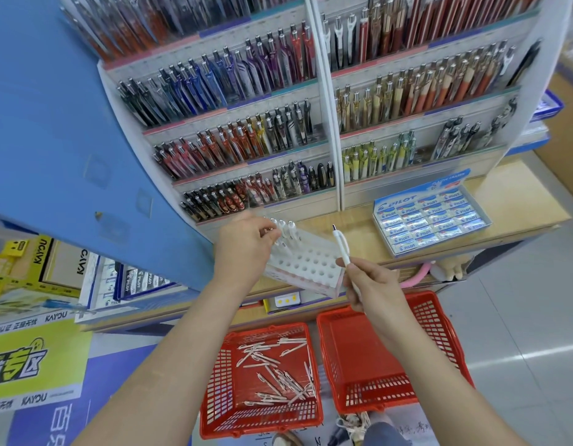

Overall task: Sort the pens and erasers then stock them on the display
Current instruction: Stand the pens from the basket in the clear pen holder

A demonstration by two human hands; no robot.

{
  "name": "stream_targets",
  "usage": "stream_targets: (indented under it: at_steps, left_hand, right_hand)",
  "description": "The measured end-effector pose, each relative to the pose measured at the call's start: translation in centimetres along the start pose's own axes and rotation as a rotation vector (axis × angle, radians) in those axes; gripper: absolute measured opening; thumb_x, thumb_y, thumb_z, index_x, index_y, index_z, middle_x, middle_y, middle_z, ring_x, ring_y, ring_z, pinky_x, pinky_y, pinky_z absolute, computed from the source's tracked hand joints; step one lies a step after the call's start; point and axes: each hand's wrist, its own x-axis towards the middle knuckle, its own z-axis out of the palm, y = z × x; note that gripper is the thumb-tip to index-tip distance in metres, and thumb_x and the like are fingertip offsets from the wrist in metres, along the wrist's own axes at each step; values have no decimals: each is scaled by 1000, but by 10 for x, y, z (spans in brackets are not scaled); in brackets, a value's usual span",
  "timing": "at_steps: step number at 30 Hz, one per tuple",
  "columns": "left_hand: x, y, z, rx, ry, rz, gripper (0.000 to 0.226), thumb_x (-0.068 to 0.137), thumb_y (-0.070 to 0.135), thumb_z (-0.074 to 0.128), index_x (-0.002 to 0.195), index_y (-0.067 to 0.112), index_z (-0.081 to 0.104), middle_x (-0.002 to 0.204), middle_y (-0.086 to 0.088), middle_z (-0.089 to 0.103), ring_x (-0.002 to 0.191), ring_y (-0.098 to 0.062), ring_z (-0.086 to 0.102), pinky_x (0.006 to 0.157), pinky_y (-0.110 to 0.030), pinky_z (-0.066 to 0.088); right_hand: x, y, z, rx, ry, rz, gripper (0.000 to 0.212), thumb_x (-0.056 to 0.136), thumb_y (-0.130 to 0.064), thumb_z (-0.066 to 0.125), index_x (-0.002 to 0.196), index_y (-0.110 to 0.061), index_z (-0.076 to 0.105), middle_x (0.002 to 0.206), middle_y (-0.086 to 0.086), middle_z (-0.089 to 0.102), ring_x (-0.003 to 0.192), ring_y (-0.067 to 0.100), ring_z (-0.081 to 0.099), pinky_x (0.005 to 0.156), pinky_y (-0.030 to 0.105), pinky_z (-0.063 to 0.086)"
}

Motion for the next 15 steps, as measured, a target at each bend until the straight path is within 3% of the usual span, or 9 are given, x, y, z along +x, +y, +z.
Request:
stream_targets:
  at_steps: [7, 11, 15]
  left_hand:
    - [5, 0, 10, 164, -68, 28, 14, 85, 30, 66, 90, 20, 74, 79, 7, 53, 87, -19, 55, 69, -29, 38]
    - [5, 1, 9, 174, -87, -17, 13, 84, 32, 66, 90, 22, 72, 83, 7, 57, 86, -17, 55, 69, -29, 40]
    - [-2, 11, -3, 13, -42, -62, 17, 87, 33, 63, 97, 21, 71, 78, 9, 61, 77, -13, 57, 70, -31, 47]
  right_hand:
    - [0, 7, 1, -55, -40, -59, 22, 97, -15, 53, 110, -22, 68, 66, 5, 48, 54, 11, 38, 51, 22, 33]
    - [-3, 2, 1, -95, -71, -60, 30, 95, -4, 50, 111, -23, 68, 59, -18, 60, 58, -1, 51, 58, 16, 37]
    - [-8, -8, -3, -152, -102, -113, 34, 90, 0, 55, 105, -25, 72, 85, -8, 72, 74, 0, 59, 68, 21, 44]
